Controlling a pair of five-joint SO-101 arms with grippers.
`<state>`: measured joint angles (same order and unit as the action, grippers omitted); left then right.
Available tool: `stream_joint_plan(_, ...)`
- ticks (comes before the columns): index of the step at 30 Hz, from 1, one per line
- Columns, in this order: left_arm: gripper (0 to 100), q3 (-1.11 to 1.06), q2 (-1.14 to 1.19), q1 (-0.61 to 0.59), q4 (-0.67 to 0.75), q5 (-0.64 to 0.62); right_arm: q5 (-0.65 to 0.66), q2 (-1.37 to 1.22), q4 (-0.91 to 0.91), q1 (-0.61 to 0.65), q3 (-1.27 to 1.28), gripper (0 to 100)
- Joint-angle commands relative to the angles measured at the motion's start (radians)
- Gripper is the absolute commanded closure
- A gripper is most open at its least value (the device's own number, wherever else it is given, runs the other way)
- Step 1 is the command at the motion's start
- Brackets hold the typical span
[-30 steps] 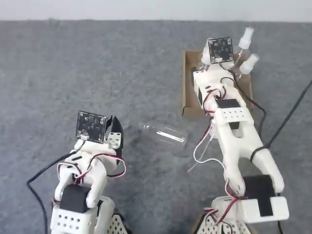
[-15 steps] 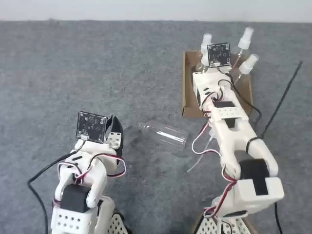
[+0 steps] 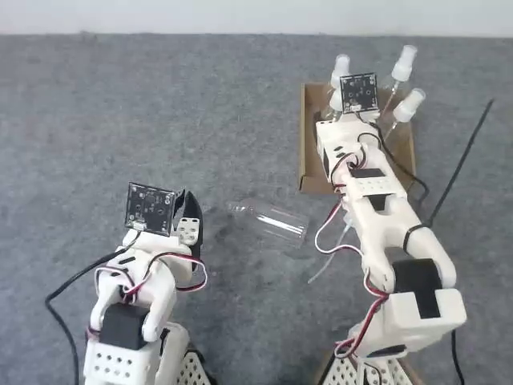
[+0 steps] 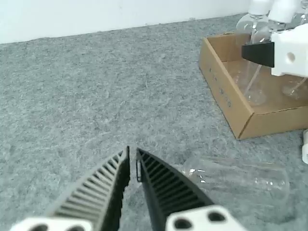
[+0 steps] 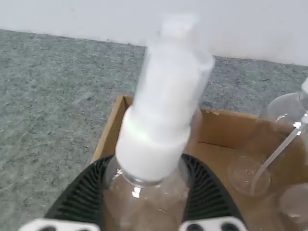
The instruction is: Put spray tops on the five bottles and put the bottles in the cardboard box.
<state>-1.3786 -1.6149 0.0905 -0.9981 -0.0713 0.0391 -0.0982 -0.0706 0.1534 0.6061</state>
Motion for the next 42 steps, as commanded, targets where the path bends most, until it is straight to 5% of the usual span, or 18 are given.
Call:
stream_joint_plan(1,99,0.008,-0.009,-0.006,0.034,0.005,-0.002,0.013,-0.018,-0.004,-0.009,99.1)
stream_joint_plan(42,99,0.012,-0.009,-0.008,0.034,0.006,-0.002,0.018,0.025,-0.001,-0.009,86.4)
